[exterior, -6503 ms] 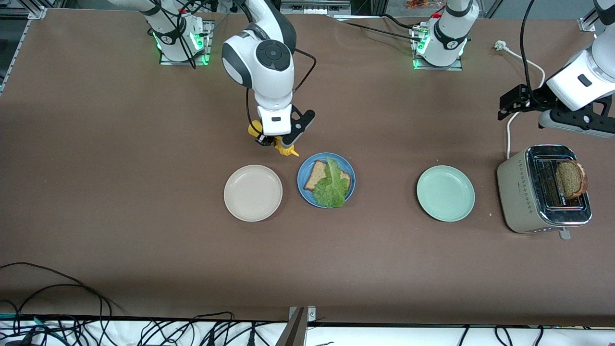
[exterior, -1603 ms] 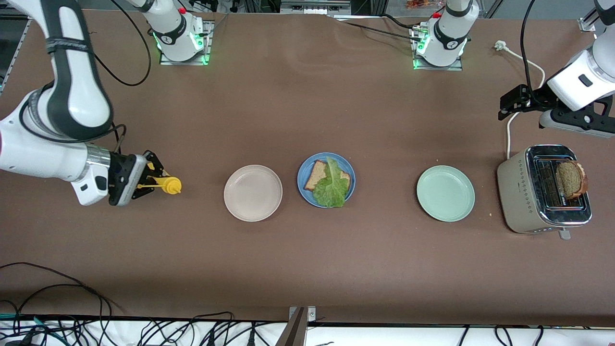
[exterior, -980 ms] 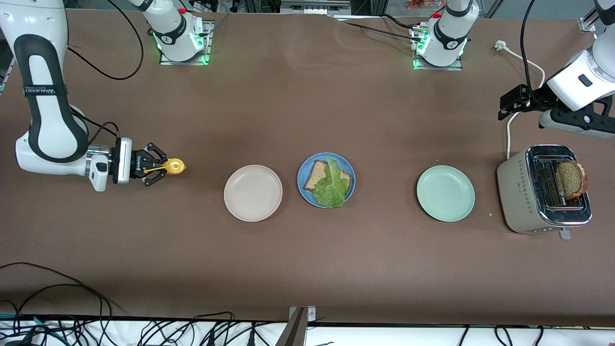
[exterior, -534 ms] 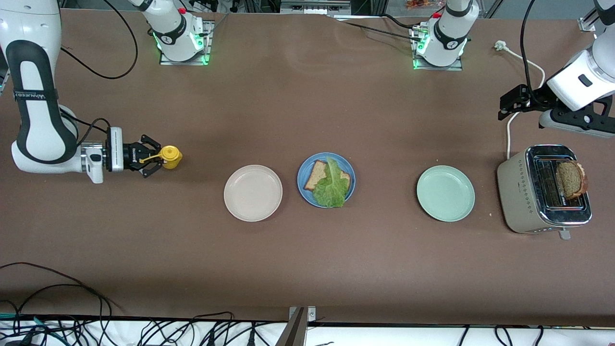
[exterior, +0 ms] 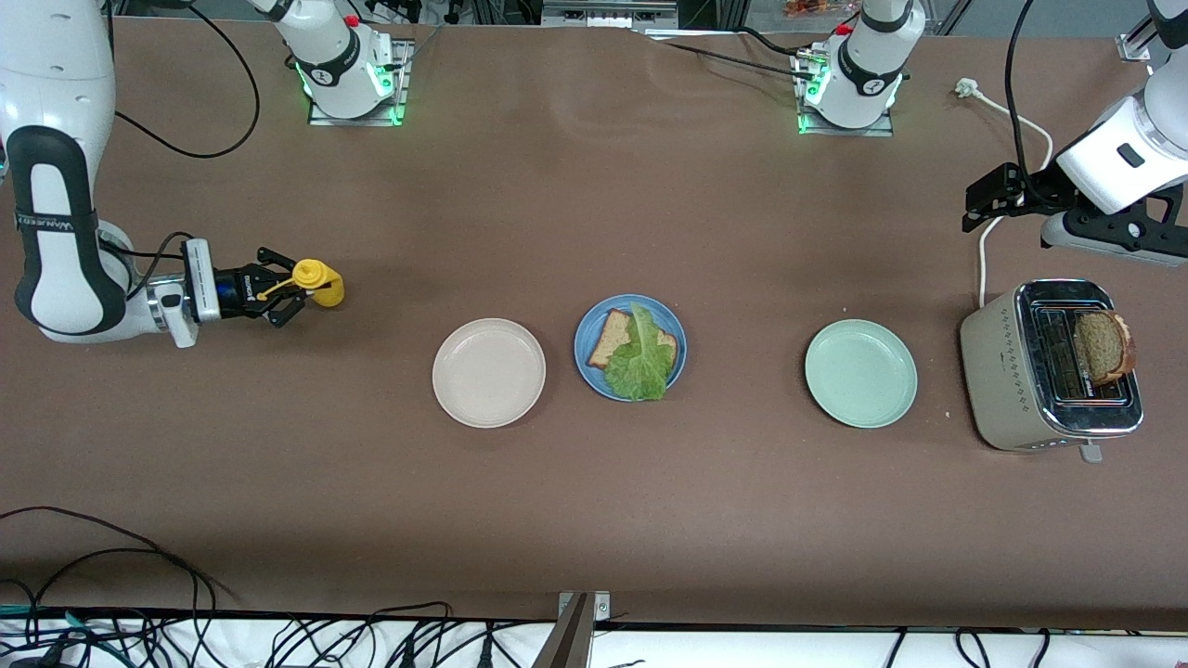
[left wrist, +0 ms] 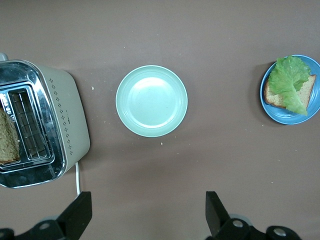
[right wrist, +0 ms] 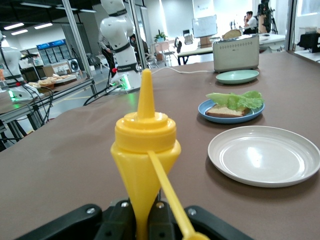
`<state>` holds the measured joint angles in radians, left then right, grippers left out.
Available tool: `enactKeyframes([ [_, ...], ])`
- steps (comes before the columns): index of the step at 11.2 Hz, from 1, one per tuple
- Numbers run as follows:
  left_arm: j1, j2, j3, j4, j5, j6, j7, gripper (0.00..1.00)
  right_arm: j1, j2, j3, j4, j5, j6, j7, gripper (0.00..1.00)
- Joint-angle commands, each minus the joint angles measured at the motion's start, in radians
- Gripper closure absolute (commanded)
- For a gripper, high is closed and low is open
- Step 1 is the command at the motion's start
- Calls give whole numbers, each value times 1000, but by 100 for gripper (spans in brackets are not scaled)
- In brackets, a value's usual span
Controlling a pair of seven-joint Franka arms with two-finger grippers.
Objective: Make sandwich in blue plate with both arms
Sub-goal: 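Lower the mustard bottle upright onto the table with the right gripper, then open the right gripper while the left gripper moves over the toaster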
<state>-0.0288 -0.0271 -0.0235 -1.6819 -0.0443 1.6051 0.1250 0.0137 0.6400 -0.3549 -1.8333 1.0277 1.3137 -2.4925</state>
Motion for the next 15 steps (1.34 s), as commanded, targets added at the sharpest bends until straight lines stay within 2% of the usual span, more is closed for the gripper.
enactKeyframes([
  [1,1,16,2,36,6,-24,13,0,-5,75,-29,71,26,-73,-57,100],
  [3,1,15,0,36,6,-24,13,0,-17,107,-29,71,28,-86,-71,100],
  [5,0,16,0,36,4,-24,13,0,-18,151,-30,91,49,-157,-104,100],
  [8,0,16,2,36,6,-24,13,0,-20,182,-56,108,48,-178,-126,100],
  [10,0,16,0,36,6,-24,13,0,-20,220,-65,155,49,-197,-138,100],
  [15,0,15,0,36,6,-24,13,0,-20,240,-65,166,49,-200,-132,100],
])
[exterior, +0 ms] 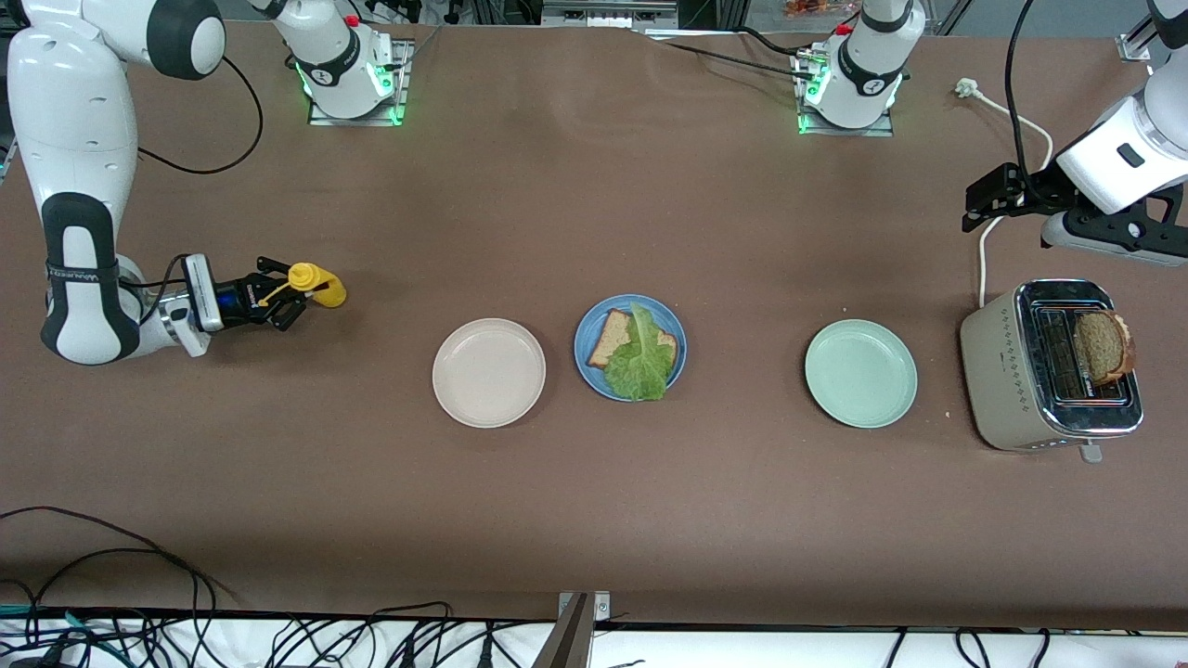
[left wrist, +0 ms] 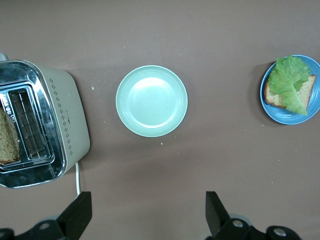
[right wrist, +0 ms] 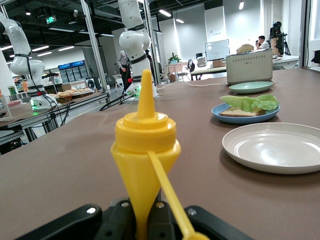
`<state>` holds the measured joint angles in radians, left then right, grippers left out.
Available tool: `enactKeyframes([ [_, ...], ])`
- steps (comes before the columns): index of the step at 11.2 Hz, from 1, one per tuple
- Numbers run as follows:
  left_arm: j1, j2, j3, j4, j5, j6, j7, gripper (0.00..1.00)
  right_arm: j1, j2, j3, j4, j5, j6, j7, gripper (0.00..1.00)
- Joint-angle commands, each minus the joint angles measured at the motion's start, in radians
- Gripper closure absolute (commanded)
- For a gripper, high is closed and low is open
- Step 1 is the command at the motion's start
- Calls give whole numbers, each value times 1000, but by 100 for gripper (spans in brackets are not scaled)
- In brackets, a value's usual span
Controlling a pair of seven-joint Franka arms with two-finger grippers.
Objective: Make sandwich in blue plate with both arms
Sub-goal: 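Open the right gripper while the left gripper moves over the toaster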
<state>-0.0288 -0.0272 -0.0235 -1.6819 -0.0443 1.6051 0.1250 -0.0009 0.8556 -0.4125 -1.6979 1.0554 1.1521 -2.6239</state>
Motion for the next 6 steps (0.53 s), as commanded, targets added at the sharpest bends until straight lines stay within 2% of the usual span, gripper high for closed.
enactKeyframes([
  [1,0,15,0,36,6,-24,13,0,-5,23,-11,30,18,-31,5,100],
  [3,1,16,2,36,11,-24,13,0,-5,29,-11,32,17,-26,8,100],
  [6,1,16,4,36,15,-24,16,0,-5,46,-11,47,17,-23,5,95],
])
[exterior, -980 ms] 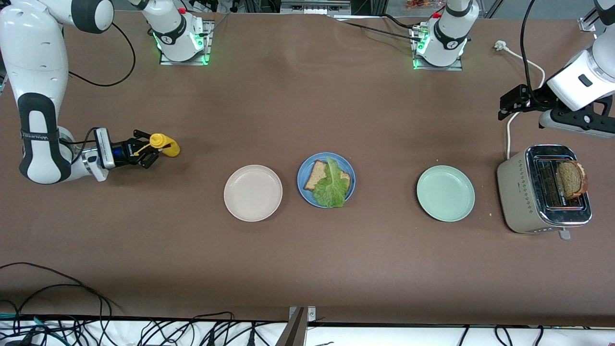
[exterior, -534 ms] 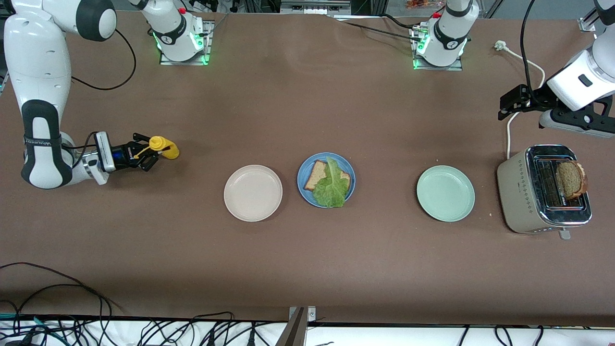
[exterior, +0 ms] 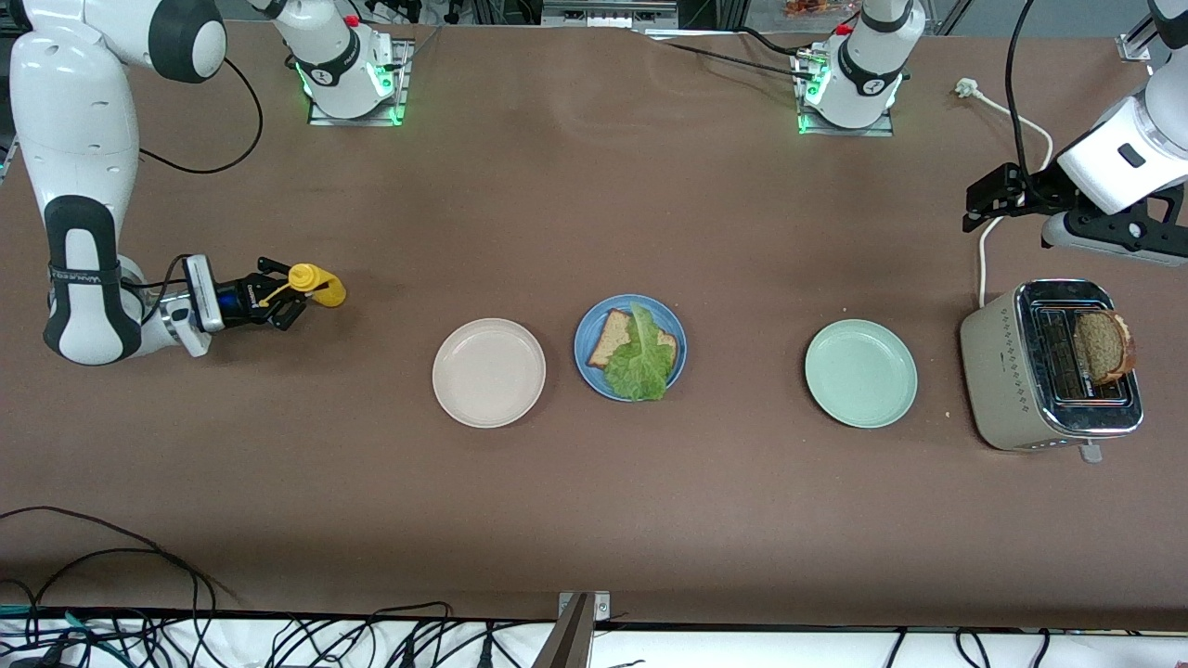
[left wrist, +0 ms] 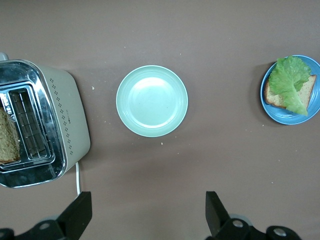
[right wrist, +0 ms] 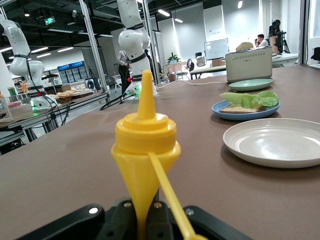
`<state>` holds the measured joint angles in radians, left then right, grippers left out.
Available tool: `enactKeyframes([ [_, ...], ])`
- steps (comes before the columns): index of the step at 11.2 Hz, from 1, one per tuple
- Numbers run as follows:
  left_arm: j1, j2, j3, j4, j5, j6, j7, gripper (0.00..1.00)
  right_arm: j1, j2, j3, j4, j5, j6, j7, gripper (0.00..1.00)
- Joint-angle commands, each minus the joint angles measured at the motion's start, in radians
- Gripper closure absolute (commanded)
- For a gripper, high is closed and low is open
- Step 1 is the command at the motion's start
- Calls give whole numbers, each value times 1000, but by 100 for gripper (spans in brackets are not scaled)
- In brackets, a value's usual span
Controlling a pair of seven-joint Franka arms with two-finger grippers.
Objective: Make sandwich in blue plate with both arms
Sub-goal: 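Open the right gripper while the left gripper moves over the toaster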
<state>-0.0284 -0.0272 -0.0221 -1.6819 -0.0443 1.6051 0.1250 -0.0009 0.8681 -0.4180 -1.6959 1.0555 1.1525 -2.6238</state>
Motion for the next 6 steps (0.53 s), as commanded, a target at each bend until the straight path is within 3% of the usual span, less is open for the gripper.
enactKeyframes([
  [1,1,16,4,36,15,-24,18,0,-5,38,-5,50,18,-25,4,95],
  [6,8,23,5,36,15,-24,21,0,-5,54,-5,62,20,-19,4,90],
])
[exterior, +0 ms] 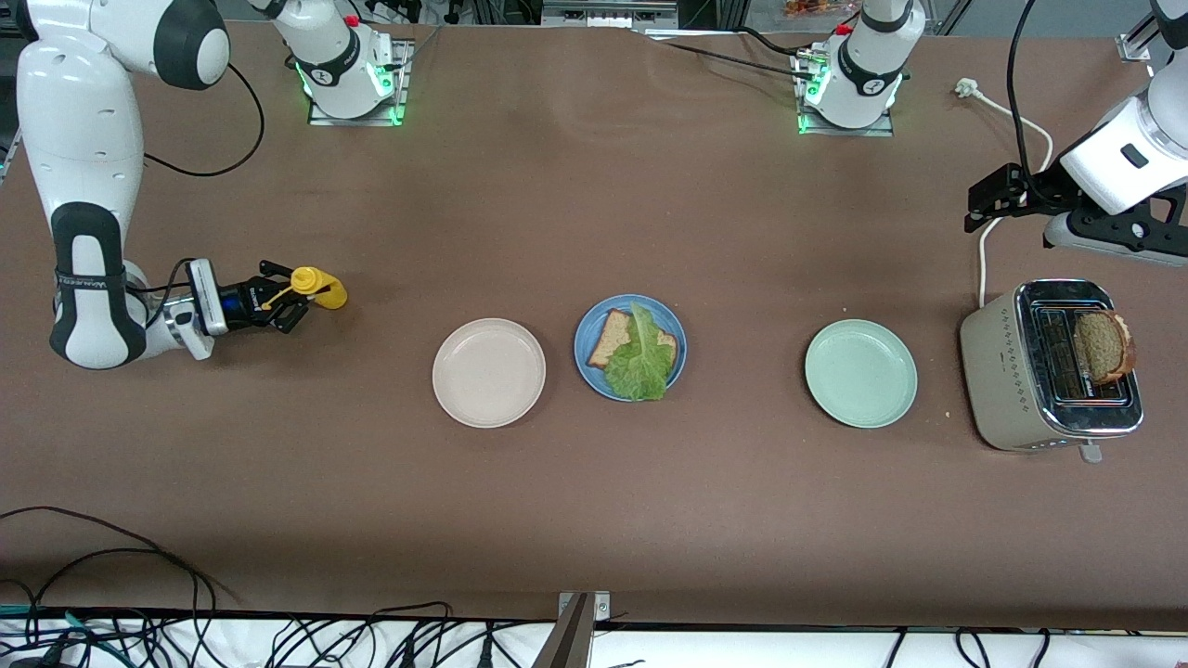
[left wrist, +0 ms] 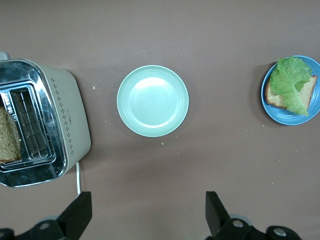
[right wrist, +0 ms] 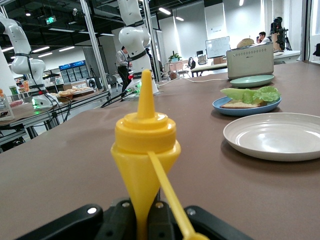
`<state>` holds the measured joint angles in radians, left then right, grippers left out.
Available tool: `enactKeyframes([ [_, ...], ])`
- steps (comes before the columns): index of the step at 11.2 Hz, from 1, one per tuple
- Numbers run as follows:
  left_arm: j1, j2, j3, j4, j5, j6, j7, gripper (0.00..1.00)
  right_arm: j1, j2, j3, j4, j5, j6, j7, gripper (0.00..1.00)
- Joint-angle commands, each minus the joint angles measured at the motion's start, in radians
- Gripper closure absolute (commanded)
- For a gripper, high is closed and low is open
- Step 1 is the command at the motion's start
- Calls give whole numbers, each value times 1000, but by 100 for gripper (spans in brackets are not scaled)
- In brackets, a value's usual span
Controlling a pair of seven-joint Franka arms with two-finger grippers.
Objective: Make sandwich in blue plate with both arms
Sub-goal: 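Open the right gripper while the left gripper moves over the toaster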
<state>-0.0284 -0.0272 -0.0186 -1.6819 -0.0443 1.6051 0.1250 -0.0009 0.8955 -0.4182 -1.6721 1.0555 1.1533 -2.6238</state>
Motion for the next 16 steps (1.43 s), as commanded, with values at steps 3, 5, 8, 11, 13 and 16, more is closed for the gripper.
enactKeyframes([
  [3,63,53,2,36,15,-24,27,0,-5,26,-5,41,18,-26,13,62],
  [5,97,73,2,45,17,-24,31,0,-5,26,-5,49,20,-29,13,28],
  [8,134,146,5,106,26,-17,128,0,-5,28,-5,54,20,-30,15,22],
  [11,182,211,3,177,47,-17,212,0,-5,22,-34,67,14,-35,86,21],
  [13,188,214,3,177,47,-17,214,0,-5,22,-54,84,-1,-37,108,20],
  [16,186,213,2,179,46,-17,212,0,-7,23,-80,86,-12,-52,107,19],
])
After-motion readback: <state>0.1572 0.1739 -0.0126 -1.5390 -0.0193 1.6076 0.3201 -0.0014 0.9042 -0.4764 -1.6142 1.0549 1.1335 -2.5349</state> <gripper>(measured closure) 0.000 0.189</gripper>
